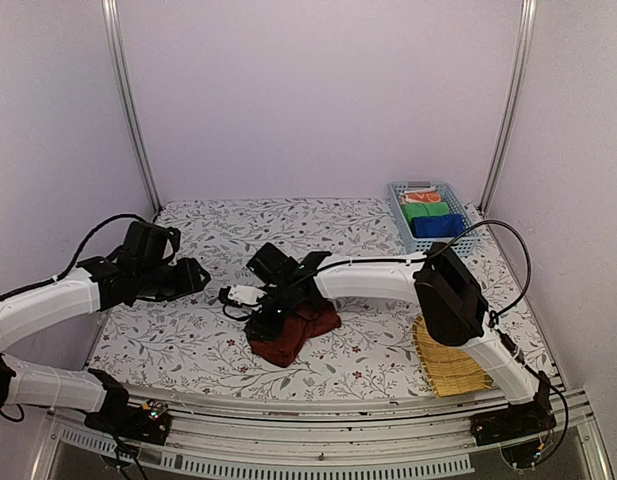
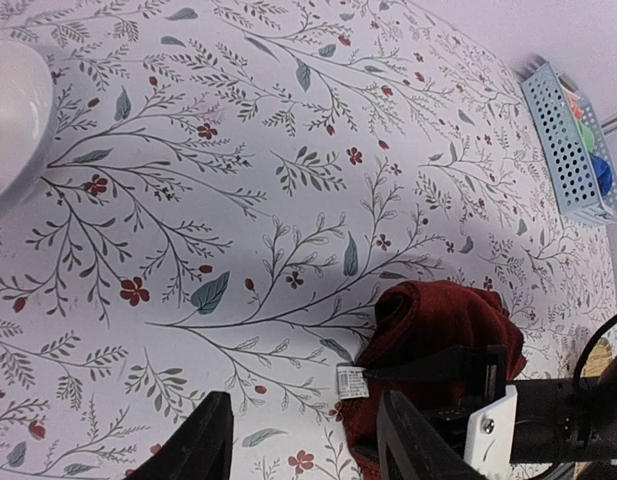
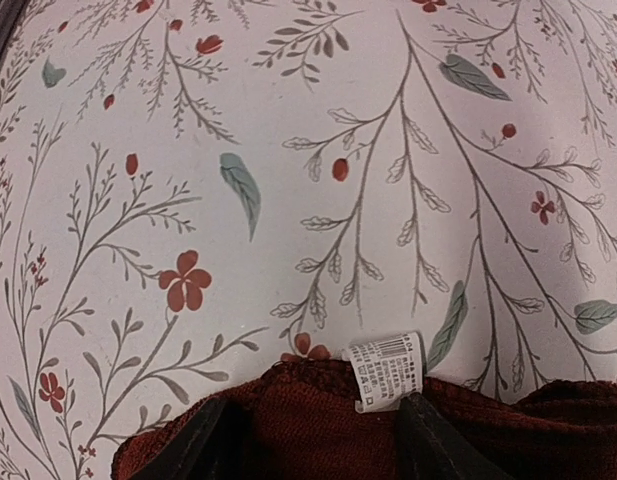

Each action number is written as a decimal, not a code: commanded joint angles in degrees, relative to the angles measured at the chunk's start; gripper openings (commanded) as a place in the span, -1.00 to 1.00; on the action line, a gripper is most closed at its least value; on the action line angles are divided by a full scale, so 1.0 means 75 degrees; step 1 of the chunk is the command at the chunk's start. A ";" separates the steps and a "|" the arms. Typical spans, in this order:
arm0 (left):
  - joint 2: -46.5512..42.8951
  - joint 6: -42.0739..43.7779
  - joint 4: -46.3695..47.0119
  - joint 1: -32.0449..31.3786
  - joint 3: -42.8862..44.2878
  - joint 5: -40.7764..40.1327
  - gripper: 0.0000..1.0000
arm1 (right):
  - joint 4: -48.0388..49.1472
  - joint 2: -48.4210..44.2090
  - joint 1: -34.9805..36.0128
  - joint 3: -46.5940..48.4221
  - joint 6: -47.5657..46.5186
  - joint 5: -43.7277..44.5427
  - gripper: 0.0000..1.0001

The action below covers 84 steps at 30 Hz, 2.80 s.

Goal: Roll the towels
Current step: Pick up the towel from the center of the board.

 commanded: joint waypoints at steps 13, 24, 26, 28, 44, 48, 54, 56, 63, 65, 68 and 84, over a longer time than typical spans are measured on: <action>0.0018 -0.0004 0.0384 0.0123 -0.0173 0.0152 0.02 | -0.0438 -0.0779 -0.0002 0.0271 0.0707 -0.0737 -0.67; 0.0137 0.0116 0.0460 0.0123 -0.0179 0.0376 0.03 | -0.0351 -0.1056 -0.0003 0.0325 0.0780 -0.0976 -0.84; 0.0137 0.0137 0.0463 0.0123 -0.0195 0.0398 0.02 | -0.0348 -0.1092 0.0002 0.0318 0.0790 -0.1029 -0.76; 0.0148 0.0166 0.0486 0.0123 -0.0228 0.0398 0.03 | -0.0345 -0.1090 -0.0014 0.0322 0.0798 -0.0966 -0.75; 0.0487 0.0259 0.0671 0.0123 -0.0211 0.0731 0.03 | -0.0232 -0.1005 -0.0499 0.0334 0.1266 -0.2211 -0.66; 0.0574 0.0305 0.0669 0.0121 -0.0195 0.0777 0.03 | -0.0212 -0.0979 -0.0521 0.0354 0.1301 -0.2371 -0.52; 0.0641 0.0275 0.0682 0.0112 -0.0196 0.0874 0.03 | -0.0222 -0.0918 -0.0569 0.0369 0.1367 -0.2511 -0.60; 0.0658 0.0293 0.0679 0.0112 -0.0197 0.0904 0.03 | -0.0239 -0.1032 -0.0583 0.0369 0.1381 -0.2547 -0.52; 0.0829 0.0447 0.0690 0.0106 -0.0167 0.1054 0.05 | -0.0303 -0.1732 -0.0672 0.0316 0.1192 -0.2683 -0.62; 0.0896 0.0439 0.0714 0.0103 -0.0142 0.1096 0.05 | -0.0304 -0.1785 -0.0684 0.0167 0.1188 -0.2780 -0.85; 0.0956 0.0417 0.0729 0.0069 -0.0147 0.1098 0.05 | -0.0338 -0.1790 -0.0601 -0.0072 0.0982 -0.2645 -0.54; 0.1001 0.0220 0.0249 0.0088 -0.0191 0.0395 0.07 | -0.0959 0.0100 -0.0238 0.1024 0.0430 -0.1464 -0.02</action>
